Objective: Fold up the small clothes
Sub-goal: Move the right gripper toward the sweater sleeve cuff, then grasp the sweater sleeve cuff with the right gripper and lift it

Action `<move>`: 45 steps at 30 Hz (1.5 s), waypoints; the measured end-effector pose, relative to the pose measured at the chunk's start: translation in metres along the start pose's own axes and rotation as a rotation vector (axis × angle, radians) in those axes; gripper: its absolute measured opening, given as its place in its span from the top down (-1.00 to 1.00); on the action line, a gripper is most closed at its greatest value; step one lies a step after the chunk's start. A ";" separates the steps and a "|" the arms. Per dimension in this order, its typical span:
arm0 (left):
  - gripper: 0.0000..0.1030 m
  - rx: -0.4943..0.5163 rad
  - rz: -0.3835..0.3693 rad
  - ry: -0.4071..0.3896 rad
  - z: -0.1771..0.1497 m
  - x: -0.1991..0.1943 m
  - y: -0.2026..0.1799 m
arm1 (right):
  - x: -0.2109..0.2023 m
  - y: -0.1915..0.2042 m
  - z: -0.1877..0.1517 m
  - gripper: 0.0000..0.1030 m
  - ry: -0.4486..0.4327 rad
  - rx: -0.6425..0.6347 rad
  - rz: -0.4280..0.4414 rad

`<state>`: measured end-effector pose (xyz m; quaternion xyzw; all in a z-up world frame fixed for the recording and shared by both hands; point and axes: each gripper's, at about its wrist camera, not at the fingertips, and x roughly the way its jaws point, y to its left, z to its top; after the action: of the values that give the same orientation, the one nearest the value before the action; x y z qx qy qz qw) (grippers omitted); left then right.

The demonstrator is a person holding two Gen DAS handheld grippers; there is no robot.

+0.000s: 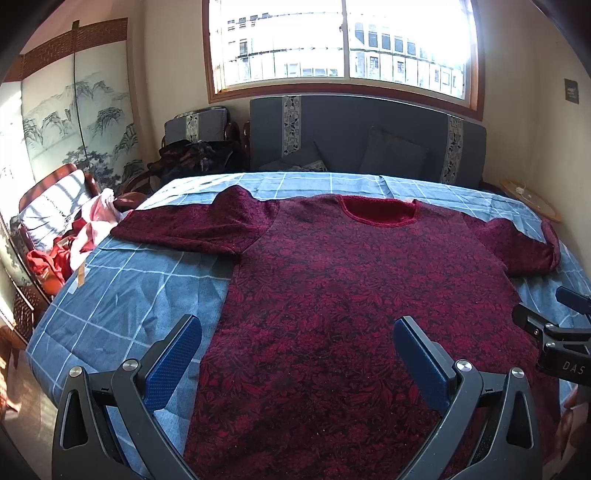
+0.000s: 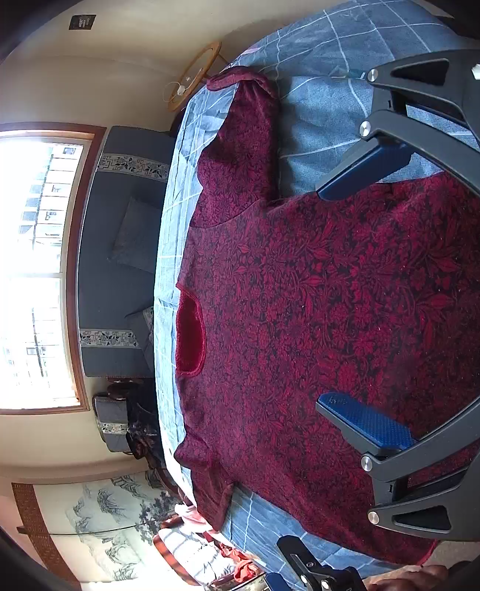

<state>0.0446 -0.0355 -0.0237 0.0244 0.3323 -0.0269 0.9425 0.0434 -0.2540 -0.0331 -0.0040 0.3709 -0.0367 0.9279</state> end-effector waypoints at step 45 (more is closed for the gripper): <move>-1.00 0.044 -0.014 0.129 -0.011 0.064 -0.029 | 0.058 -0.192 0.038 -0.97 -0.008 0.221 -0.229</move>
<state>0.0851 -0.0659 -0.0731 0.0446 0.3920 -0.0390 0.9181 0.0985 -0.4499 -0.0390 0.0560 0.3579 -0.1828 0.9140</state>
